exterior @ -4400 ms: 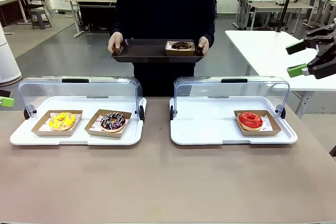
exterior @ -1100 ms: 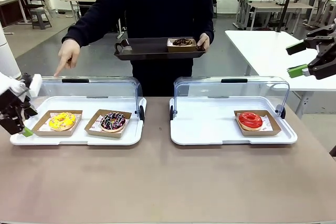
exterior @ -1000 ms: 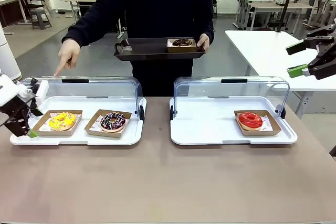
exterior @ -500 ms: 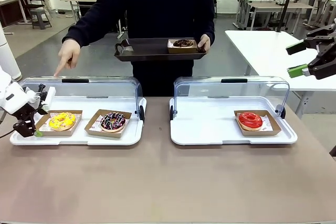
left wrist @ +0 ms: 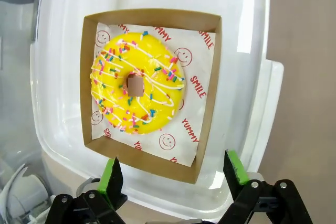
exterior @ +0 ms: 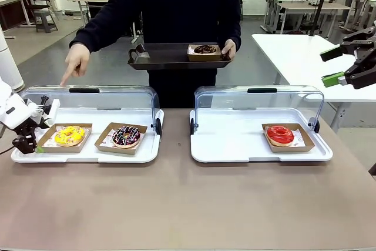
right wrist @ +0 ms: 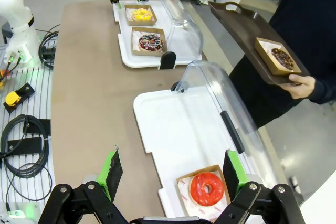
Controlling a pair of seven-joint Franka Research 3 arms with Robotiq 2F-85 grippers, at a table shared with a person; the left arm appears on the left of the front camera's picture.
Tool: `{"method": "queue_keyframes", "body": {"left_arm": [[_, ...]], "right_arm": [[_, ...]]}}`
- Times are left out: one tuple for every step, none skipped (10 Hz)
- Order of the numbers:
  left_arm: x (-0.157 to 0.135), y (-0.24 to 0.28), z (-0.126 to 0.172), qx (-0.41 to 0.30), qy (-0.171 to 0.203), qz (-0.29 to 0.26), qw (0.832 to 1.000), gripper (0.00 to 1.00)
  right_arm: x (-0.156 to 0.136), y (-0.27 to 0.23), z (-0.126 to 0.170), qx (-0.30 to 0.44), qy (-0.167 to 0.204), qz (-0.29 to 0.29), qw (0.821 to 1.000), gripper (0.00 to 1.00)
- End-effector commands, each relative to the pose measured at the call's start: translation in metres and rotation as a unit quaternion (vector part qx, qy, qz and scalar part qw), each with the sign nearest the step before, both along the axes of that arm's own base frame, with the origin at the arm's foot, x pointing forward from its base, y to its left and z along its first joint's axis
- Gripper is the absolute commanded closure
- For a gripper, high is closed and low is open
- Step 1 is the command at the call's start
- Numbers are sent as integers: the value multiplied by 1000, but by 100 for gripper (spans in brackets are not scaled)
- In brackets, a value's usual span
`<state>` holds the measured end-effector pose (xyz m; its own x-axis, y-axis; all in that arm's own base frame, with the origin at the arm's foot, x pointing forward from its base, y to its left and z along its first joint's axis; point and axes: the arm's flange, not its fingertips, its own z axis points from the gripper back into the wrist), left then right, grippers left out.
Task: Provide the desired donut to the person.
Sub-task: Pick up and lift the Paper togo box containing the Donut pointed at by the person.
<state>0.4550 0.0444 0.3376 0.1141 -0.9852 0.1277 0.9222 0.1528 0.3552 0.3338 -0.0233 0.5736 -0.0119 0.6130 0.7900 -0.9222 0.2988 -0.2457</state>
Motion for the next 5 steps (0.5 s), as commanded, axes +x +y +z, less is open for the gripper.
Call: {"method": "queue_keyframes", "body": {"left_arm": [[9,-1,-1,27,13,10,1000,60],[12,-1,-1,20,18,10,1000,60],[15,1,-3,24,20,16,999,100],[16,1,-4,29,23,19,999,64],[16,1,-3,29,25,17,999,100]], "right_arm": [[0,-1,-4,1,-6,8,1000,0],[0,-1,-4,1,-6,8,1000,0],[0,-1,-4,1,-6,8,1000,0],[0,-1,-4,1,-6,8,1000,0],[0,-1,-4,1,-6,8,1000,0]]}}
